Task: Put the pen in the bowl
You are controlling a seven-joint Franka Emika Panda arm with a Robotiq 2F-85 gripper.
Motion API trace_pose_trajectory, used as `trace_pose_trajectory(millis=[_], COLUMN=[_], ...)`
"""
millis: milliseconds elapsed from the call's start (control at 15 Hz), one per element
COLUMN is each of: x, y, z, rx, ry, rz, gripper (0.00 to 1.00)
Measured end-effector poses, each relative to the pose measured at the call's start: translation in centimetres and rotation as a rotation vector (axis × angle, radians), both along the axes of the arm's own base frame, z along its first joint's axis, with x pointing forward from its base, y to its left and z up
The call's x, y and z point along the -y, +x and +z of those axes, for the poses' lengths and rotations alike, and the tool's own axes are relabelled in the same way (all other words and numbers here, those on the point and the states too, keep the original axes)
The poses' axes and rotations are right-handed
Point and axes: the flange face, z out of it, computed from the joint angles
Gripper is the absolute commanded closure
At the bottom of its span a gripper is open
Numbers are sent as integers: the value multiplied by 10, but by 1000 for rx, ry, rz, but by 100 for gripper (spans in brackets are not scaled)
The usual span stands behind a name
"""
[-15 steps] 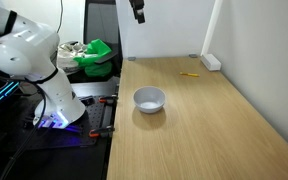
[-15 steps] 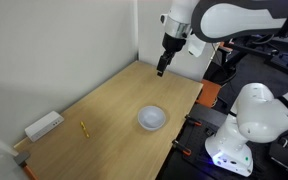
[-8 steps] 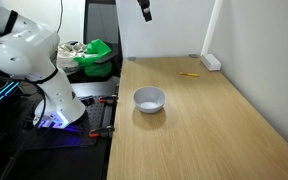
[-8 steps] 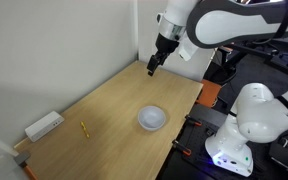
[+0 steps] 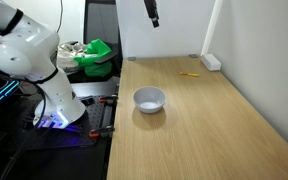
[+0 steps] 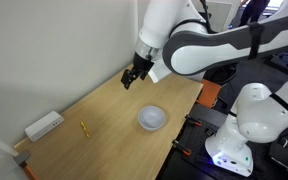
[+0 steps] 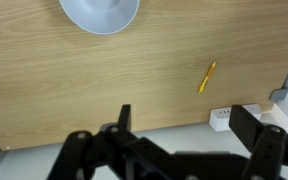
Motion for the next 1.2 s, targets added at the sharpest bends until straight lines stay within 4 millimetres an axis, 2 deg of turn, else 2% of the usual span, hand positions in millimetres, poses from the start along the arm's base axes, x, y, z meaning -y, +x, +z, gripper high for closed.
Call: trace_pose_trajectory(millis=[533, 1000, 1200], x=[-48, -86, -96], y=[58, 107, 119], z=[-35, -73, -83], rx=[41, 55, 32], ry=[153, 108, 119], rz=[-171, -245, -233], gripper=[0, 0, 0])
